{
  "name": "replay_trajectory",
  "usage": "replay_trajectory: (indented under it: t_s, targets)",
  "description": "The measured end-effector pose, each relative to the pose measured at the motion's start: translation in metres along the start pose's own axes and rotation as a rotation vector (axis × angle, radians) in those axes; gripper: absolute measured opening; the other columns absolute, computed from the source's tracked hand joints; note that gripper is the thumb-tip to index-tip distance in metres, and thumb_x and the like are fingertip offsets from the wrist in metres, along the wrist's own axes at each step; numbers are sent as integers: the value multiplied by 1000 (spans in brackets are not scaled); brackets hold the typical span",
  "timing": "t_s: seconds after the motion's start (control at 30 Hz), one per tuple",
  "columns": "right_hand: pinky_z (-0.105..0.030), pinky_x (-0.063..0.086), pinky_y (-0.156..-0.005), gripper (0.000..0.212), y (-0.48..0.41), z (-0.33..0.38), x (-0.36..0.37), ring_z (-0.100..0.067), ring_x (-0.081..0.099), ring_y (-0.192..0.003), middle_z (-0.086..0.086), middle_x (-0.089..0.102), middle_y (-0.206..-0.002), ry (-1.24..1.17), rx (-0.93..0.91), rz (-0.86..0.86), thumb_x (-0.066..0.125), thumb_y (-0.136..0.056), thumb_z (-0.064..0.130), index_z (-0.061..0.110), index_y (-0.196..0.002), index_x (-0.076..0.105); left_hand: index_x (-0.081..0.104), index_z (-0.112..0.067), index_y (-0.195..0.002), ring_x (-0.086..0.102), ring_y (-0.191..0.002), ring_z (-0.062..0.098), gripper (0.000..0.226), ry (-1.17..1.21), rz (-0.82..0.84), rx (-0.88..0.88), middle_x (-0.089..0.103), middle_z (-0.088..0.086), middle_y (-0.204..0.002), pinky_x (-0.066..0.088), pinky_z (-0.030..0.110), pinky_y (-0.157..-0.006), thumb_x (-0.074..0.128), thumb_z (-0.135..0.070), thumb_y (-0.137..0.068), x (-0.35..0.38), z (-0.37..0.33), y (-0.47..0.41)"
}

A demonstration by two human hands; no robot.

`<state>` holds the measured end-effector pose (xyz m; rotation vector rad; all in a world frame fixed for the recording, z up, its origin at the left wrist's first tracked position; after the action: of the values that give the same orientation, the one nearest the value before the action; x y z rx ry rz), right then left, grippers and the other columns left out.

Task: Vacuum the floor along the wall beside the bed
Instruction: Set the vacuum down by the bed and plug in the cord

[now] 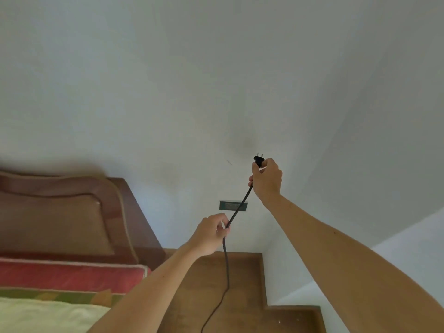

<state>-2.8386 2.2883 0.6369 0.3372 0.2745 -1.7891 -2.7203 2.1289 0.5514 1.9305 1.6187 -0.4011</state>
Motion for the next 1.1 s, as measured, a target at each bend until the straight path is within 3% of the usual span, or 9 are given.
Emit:
replay_trajectory:
  t_s: [0.1,0.2,0.33,0.6,0.73,0.87,1.1]
  targets:
    - [-24,46,-45,14,-15,-47,16,-21,61,-52,-13,66,-76,50,52,22,53,-100,21,11,-93,47,60,-17,-91,67,-80,25,11,7,29,-46,65,2,-83,59,46,-79,56,-22,-101,27,27,-18]
    - [-34,55,-54,13,-29,-92,34,-23,65,-58,-14,68,-81,124,86,53,54,-100,23,11,-98,50,61,-12,-97,66,-78,19,13,29,57,-79,65,-2,-81,60,39,-78,55,-22,-102,56,50,-32]
    - [-46,60,-67,15,-37,-153,56,-27,69,-64,-12,68,-85,218,126,79,55,-100,28,14,-103,51,60,-12,-93,67,-84,23,14,90,103,-148,66,1,-84,58,42,-78,53,-20,-102,92,87,-44]
    - [-47,60,-67,13,-25,-242,96,-22,68,-62,-4,66,-76,296,160,183,55,-100,26,15,-106,54,56,-23,-78,69,-78,18,22,66,126,-227,69,-1,-81,58,41,-69,57,-16,-99,151,153,-45]
    - [-47,60,-64,12,-25,-263,117,-22,68,-62,-5,67,-75,320,133,214,57,-99,27,16,-104,54,62,-8,-89,67,-76,17,11,75,118,-241,67,1,-81,58,28,-63,58,-12,-99,167,172,-53]
    - [-46,61,-66,12,-28,-278,132,-22,68,-66,-4,67,-80,352,128,220,58,-98,28,18,-105,54,61,-9,-91,66,-74,10,11,103,116,-272,65,-4,-81,57,19,-61,58,-15,-100,176,186,-59]
    - [-47,60,-65,16,-33,-290,148,-24,67,-65,-5,67,-75,343,120,219,58,-98,27,14,-107,55,64,-14,-89,69,-82,14,12,125,132,-293,67,-5,-85,61,36,-74,61,-21,-98,181,209,-71]
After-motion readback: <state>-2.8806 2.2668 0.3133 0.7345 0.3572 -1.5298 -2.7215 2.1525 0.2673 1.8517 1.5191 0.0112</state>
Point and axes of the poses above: each hand's wrist, its own y-axis away from the middle knuckle, its own x-axis out of the palm, z = x × y, the point moved 7 cm from there along -y, towards the middle knuckle
